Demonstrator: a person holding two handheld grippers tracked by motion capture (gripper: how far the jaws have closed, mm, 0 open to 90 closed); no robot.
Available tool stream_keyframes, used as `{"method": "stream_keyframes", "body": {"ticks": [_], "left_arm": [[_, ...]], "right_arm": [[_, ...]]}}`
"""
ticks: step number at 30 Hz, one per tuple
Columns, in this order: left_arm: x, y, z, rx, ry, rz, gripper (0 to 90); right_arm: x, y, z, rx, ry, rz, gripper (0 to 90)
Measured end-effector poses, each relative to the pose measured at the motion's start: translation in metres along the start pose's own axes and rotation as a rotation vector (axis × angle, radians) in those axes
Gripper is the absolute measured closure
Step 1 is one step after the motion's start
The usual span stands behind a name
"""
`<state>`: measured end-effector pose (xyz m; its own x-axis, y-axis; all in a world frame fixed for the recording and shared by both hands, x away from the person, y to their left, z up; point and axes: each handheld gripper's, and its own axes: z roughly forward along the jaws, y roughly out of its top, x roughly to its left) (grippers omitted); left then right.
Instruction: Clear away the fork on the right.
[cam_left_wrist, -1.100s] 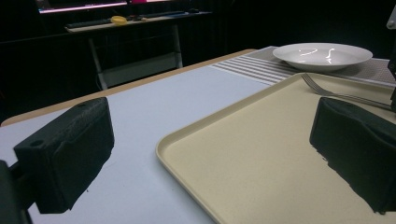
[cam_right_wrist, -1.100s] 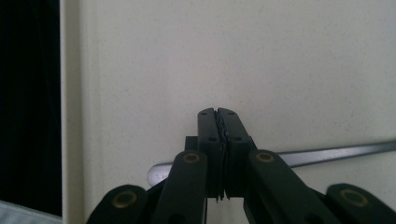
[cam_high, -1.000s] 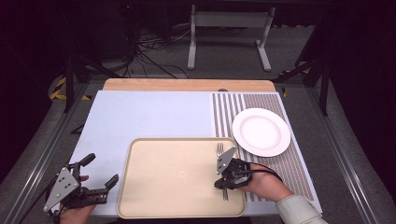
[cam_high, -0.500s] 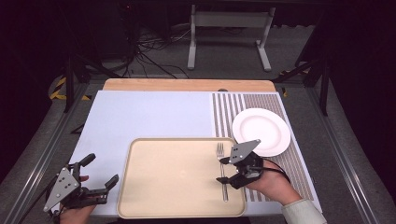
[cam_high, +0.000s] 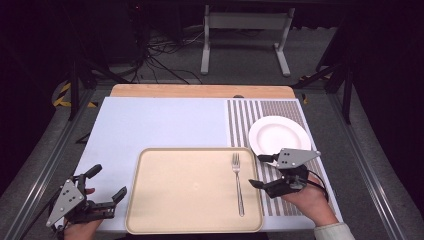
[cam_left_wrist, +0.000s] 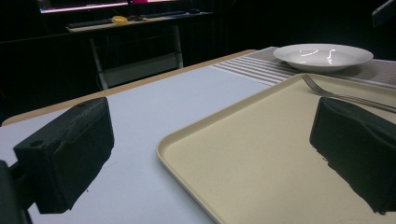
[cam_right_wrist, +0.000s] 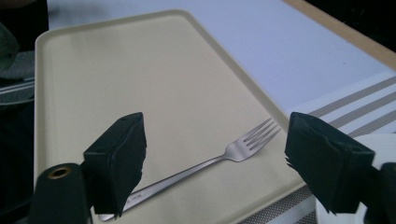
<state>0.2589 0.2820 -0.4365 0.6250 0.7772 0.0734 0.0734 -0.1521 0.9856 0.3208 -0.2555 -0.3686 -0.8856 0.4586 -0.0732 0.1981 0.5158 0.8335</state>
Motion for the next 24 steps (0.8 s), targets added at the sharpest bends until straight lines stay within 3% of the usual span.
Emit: {"method": "stream_keyframes", "body": {"ticks": [3, 12, 24], "left_arm": [[0.000, 0.000, 0.000, 0.000, 0.000, -0.001, 0.7], [0.000, 0.000, 0.000, -0.001, 0.002, -0.003, 0.7], [0.000, 0.000, 0.000, 0.000, 0.004, -0.003, 0.7]], "right_arm": [[-0.002, -0.003, -0.005, -0.024, -0.016, 0.006, 18.0], [-0.003, -0.017, -0.023, -0.135, -0.120, 0.056, 12.5], [-0.005, -0.033, -0.034, -0.251, -0.180, 0.087, 6.1]]}}
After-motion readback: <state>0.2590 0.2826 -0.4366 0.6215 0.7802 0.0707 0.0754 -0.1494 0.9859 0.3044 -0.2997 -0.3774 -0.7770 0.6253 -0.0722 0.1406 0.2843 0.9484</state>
